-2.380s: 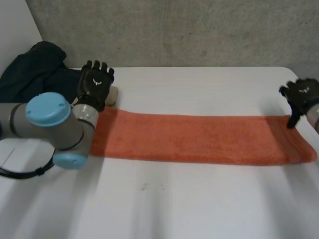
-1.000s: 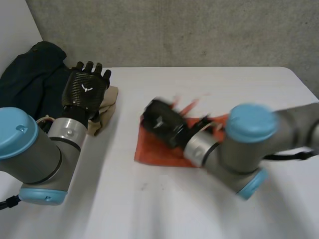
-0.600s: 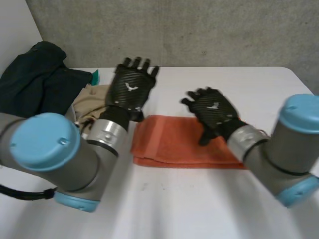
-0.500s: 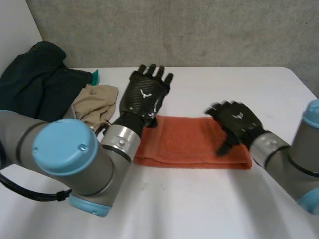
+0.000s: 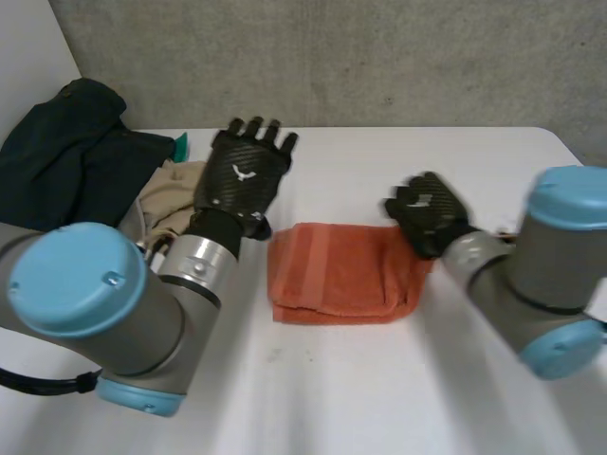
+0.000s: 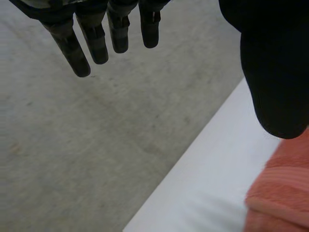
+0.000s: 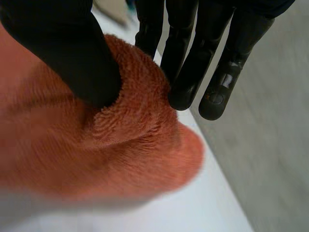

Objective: Fold the laundry.

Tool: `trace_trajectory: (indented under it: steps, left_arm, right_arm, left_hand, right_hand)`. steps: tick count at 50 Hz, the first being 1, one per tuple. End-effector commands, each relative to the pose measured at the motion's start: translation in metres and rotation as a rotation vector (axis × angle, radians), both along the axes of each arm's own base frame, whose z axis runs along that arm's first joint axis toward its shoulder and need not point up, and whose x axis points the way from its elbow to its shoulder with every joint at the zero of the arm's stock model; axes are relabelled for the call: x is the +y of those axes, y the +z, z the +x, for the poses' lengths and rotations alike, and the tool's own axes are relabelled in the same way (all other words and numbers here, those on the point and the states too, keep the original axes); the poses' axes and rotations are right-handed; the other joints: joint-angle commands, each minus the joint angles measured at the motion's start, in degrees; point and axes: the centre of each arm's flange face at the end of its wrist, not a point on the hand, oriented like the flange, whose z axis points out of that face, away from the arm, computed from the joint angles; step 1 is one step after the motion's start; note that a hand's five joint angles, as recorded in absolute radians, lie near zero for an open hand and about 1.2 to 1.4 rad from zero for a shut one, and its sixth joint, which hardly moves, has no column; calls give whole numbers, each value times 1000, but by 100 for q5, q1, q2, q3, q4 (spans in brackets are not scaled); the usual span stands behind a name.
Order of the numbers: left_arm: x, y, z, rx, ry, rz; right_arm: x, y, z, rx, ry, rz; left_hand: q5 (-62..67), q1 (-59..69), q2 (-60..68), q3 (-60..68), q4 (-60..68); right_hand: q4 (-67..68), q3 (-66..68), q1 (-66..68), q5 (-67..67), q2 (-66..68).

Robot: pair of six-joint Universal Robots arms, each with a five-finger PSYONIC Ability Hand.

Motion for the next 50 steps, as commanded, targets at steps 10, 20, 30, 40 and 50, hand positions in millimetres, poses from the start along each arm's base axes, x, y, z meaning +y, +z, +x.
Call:
trace_trajectory:
  steps: [10,20,30,40,50]
  left_arm:
    - [-33,13,37,45,221,-10]
    - [-11,0,-19,92,9,92]
    - [-1,-43,-32,57,-26,383]
    - [-5,-82,-24,-143,18,462]
    - [-21,-90,-14,-277,43,420]
  right_arm:
    - [84,-27,98,-94,329,111]
    - [37,28,28,-579,-46,440]
    - [-5,-6,6,-478,-190,556]
    - [-25,-47,20,-368,-195,629]
    - [-22,-46,24,-263,-153,564]
  left_hand:
    - [-245,-104,-142,-175,-143]
    - [-60,81,43,10,42]
    - [258,400,362,329,360]
    - [327,468,430,397,429]
    - [259,401,363,330,361]
  right_hand:
    - [-5798,-5805,-4405,-5599,-5595]
    - [-5798,-5805,-4405,-5599,-5595]
    - [-5798,-5805,-4405,-5599,-5595]
    - [-5798,-5805,-4405,-5599,-5595]
    - [-5798,-5805,-4405,-5599,-5595]
